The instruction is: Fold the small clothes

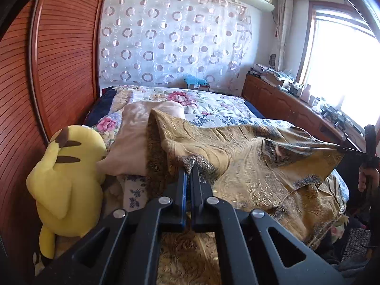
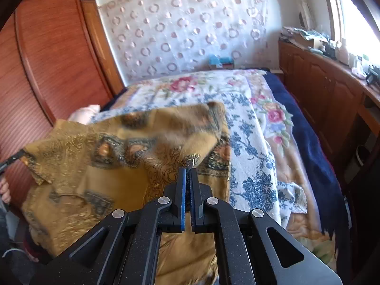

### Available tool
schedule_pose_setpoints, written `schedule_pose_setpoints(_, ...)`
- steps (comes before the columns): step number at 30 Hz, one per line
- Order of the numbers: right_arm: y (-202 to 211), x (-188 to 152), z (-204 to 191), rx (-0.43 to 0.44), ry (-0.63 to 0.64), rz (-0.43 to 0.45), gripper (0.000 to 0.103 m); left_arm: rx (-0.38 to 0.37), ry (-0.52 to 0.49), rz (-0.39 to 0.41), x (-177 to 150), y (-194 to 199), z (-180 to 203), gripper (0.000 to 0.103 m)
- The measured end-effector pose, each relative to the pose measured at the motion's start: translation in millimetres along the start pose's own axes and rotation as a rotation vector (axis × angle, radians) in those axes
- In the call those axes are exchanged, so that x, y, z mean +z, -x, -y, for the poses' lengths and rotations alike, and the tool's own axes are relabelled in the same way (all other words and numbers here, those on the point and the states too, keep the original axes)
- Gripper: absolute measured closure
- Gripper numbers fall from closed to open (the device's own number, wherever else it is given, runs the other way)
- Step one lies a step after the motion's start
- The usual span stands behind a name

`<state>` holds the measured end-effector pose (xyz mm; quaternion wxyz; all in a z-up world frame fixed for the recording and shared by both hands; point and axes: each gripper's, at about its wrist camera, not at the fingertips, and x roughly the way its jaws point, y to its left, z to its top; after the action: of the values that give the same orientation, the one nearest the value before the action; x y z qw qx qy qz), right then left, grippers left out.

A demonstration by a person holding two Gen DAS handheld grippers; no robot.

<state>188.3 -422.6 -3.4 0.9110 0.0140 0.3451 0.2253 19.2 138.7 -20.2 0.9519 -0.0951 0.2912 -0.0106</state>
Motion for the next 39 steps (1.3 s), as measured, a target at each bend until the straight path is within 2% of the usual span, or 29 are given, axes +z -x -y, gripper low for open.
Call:
schedule_pose_setpoints(6, 50.1, 6.8, -8.5, 0.02, 0.022, 0.054, 0.103, 0.002, 0.052, 0.004, -9.5, 17.6, -22.1, 0.103)
schedule_pose_setpoints(8, 63.2, 9.3, -11.6, 0.024, 0.038, 0.054, 0.103, 0.029, 0.051, -0.007, -14.4, 22.3, -25.8, 0.103)
schedule_pose_setpoints(10, 74.5, 4.6, -15.5, -0.006, 0.064, 0.046, 0.103, 0.03, 0.059, -0.028, -22.8, 23.6, -27.6, 0.103)
schedule_pose_setpoints(13, 72.3, -12.9, -12.9, -0.038, 0.077, -0.004, 0.103, 0.035, 0.072, -0.081, -43.7, 18.9, -29.4, 0.103)
schedule_pose_setpoints(17, 48.0, -44.3, 4.4, -0.063, 0.032, -0.1, 0.103, 0.04, 0.07, -0.154, -68.7, 10.0, -24.9, 0.103)
schedule_pose_setpoints(20, 36.3, -59.6, 10.8, -0.078, 0.013, -0.13, 0.103, 0.057, 0.067, -0.194, -79.8, 5.5, -22.5, 0.103)
schedule_pose_setpoints(25, 28.6, -67.2, 5.0, -0.111, 0.051, -0.138, 0.103, 0.078, 0.064, -0.224, -88.5, 4.8, -18.8, 0.103)
schedule_pose_setpoints(32, 36.1, -59.0, -3.6, -0.139, 0.079, -0.094, 0.099, 0.074, 0.071, -0.22, -84.6, 4.1, -22.1, 0.103)
schedule_pose_setpoints(33, 38.2, -56.0, -5.1, -0.146, 0.08, -0.084, 0.096, 0.074, 0.071, -0.223, -84.1, 3.2, -22.8, 0.101)
schedule_pose_setpoints(35, 42.7, -51.9, -7.9, -0.144, 0.085, -0.065, 0.089, 0.087, 0.073, -0.229, -82.2, 1.8, -24.3, 0.085)
schedule_pose_setpoints(36, 44.2, -50.3, -9.5, -0.142, 0.088, -0.056, 0.085, 0.091, 0.075, -0.223, -81.9, 1.7, -24.7, 0.071)
schedule_pose_setpoints(38, 46.0, -46.4, -13.7, -0.143, 0.093, -0.041, 0.074, 0.094, 0.082, -0.218, -81.1, 1.6, -25.8, 0.066)
schedule_pose_setpoints(39, 45.7, -44.5, -16.3, -0.146, 0.096, -0.035, 0.065, 0.093, 0.084, -0.22, -81.3, 0.9, -26.2, 0.066)
